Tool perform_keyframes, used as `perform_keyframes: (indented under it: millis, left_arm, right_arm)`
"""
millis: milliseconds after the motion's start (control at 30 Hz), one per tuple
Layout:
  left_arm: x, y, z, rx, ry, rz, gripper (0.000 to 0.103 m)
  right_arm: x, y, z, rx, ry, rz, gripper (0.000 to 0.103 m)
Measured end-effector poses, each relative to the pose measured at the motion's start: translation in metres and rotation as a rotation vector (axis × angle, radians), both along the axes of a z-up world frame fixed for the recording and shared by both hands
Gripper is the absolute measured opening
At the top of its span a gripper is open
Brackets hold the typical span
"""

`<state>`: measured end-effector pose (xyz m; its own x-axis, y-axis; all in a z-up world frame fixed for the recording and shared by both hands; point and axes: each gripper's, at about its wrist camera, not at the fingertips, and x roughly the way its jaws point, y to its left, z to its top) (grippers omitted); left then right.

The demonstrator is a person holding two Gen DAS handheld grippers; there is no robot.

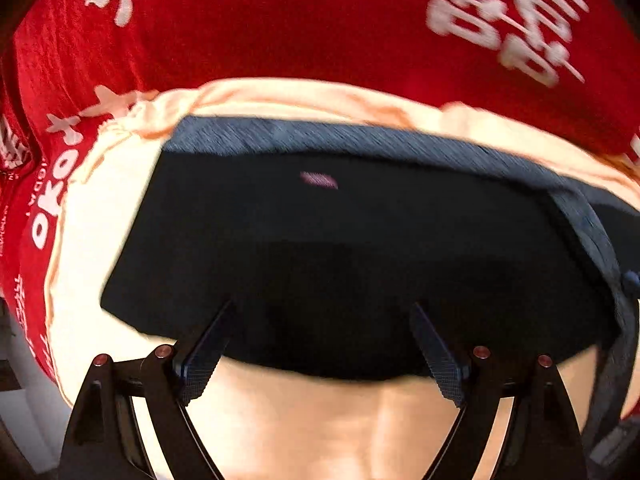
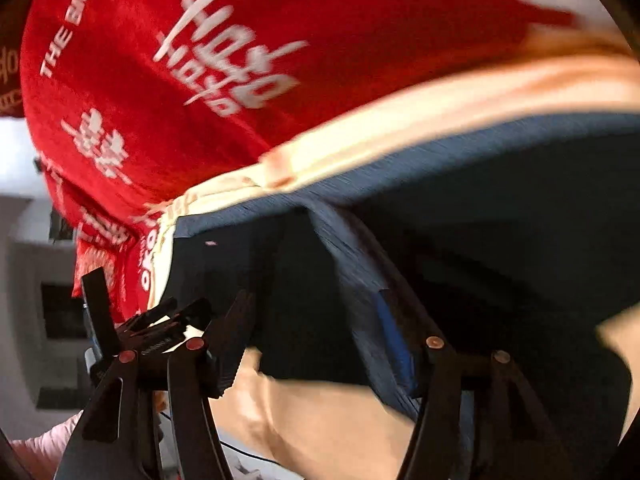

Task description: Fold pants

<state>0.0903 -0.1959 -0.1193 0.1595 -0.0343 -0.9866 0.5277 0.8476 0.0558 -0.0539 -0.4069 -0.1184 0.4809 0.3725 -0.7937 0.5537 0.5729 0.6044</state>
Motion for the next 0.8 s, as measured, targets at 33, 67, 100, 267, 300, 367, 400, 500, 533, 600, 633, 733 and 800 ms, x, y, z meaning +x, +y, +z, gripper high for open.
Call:
perform_keyframes:
  millis: [33,67,100,267,300,367,400,500,533,600,633,733,800]
  left_arm:
    - [-0.007,-0.002,0.001,-0.001,0.011,-0.013,0.089]
    - [-0.017,-0.006,0.002,-0.001,0.023,-0.033,0.089]
    - [-0.027,-0.009,0.003,-0.002,0.031,-0.057,0.089]
    - [-0.071,-0.032,0.01,-0.039,0.048,-0.189,0.089]
    - [-0.076,-0.035,0.01,-0.048,0.049,-0.21,0.089]
    - [-0.08,-0.038,0.008,-0.066,0.037,-0.267,0.089]
    - [-0.086,-0.04,0.011,-0.069,0.029,-0.291,0.089]
    - [-0.108,-0.049,0.019,-0.099,0.019,-0.35,0.089]
    - [-0.115,-0.051,0.024,-0.111,0.013,-0.364,0.089]
    - [-0.126,-0.052,0.03,-0.125,0.004,-0.393,0.089]
    - [-0.133,-0.053,0.033,-0.132,0.009,-0.403,0.089]
    - [-0.157,-0.057,0.04,-0.178,0.052,-0.419,0.089]
    - [-0.174,-0.066,0.038,-0.193,0.072,-0.433,0.089]
  right_arm:
    - [-0.019,-0.002,0.002,-0.011,0.014,-0.037,0.065]
    - [-0.038,-0.003,0.004,-0.021,0.027,-0.072,0.065]
    - [-0.061,-0.012,0.006,-0.024,0.036,-0.102,0.065]
    - [-0.154,-0.001,0.005,-0.057,0.156,-0.263,0.065]
    - [-0.178,0.003,0.005,-0.069,0.187,-0.297,0.065]
    - [-0.216,0.01,0.002,-0.079,0.229,-0.351,0.065]
    - [-0.237,0.016,-0.003,-0.08,0.255,-0.381,0.065]
    - [-0.281,0.036,-0.017,-0.076,0.302,-0.435,0.065]
    - [-0.292,0.042,-0.021,-0.08,0.312,-0.444,0.065]
    - [-0.311,0.05,-0.03,-0.08,0.328,-0.463,0.065]
    - [-0.318,0.053,-0.035,-0.068,0.325,-0.472,0.065]
    - [-0.326,0.058,-0.042,-0.041,0.306,-0.485,0.065]
    - [-0.32,0.06,-0.044,-0.043,0.285,-0.47,0.065]
